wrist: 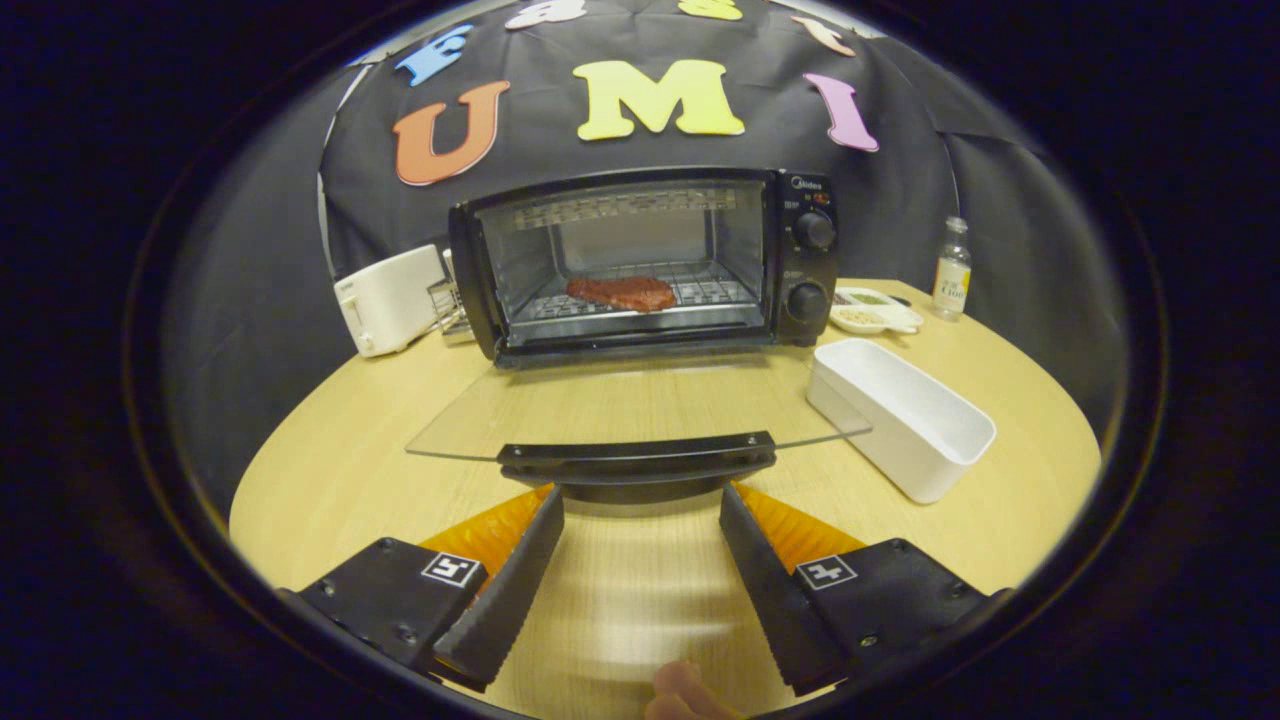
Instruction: Open the toaster oven, put the food inside, and close the toaster oven door.
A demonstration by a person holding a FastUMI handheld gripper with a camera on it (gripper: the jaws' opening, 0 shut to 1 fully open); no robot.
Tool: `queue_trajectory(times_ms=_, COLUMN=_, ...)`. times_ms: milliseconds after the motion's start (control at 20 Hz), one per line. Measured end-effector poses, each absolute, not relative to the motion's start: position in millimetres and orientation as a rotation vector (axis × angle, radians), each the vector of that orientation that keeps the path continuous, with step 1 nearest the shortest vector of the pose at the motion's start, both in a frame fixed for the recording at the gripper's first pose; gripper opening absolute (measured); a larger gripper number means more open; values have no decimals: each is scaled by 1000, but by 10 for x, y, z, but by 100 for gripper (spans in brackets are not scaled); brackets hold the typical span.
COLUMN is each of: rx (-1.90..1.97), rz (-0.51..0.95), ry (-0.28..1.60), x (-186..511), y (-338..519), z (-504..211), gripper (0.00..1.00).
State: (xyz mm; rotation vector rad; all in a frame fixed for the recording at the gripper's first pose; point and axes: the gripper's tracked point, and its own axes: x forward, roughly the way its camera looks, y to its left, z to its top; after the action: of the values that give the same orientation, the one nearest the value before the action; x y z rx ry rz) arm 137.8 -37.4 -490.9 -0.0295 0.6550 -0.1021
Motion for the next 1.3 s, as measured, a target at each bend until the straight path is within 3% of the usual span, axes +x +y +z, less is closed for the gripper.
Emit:
queue_trajectory(times_ms=450, rx=-23, rz=-84, ry=685, x=1407, y=-319, z=-4915, gripper=98)
queue_trajectory(times_ms=1300, rx=-107, rz=-130, ry=499, x=2117, y=-257, z=-4100, gripper=98)
